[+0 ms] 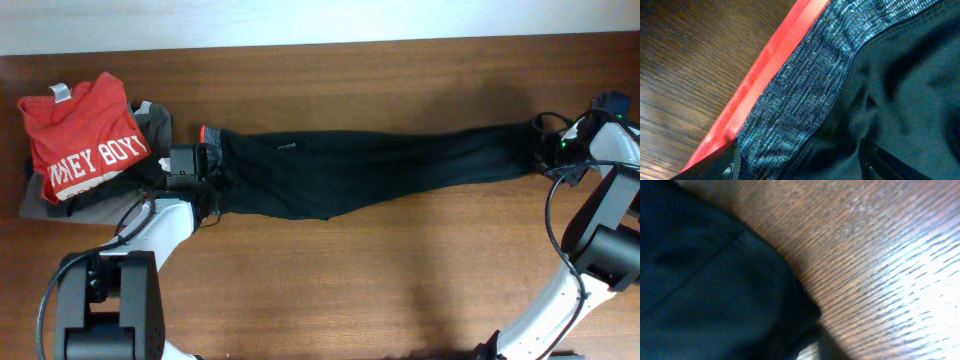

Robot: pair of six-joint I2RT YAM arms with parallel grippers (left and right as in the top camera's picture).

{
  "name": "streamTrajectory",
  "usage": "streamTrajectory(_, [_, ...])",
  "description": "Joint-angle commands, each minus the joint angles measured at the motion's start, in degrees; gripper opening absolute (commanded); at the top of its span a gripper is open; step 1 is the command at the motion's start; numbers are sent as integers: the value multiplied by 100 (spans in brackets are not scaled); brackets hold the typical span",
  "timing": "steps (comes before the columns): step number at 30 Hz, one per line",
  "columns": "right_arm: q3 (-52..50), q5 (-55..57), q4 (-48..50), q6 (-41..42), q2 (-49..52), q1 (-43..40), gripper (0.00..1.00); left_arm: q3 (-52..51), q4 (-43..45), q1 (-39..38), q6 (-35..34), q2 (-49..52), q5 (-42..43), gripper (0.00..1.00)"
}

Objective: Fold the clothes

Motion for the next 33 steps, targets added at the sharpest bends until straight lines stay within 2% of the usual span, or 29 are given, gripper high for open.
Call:
streamTrajectory(1, [-170,-111,-24,-42,131,-7,4,-188,-203,-17,-15,223,61,75])
streamTrajectory(5, [210,9,-289,-33,98,-264,4,-188,-208,-17,-15,223,66,75])
streamTrajectory(11, [1163,704,-1373,-22,-2,-1054,4,-188,-291,-17,-15,223,105,75])
streamTrajectory(25, [929,946,-1932,-63,4,-1080,5,-188,-658,-17,-13,223,431,75])
streamTrajectory(31, [929,942,-2133,-66,2,-1088,19,-140,-275,-17,328,83,616,84])
streamTrajectory(33, [929,944,-2181,-66,2,-1088,29,-101,-188,-17,326,4,616,86])
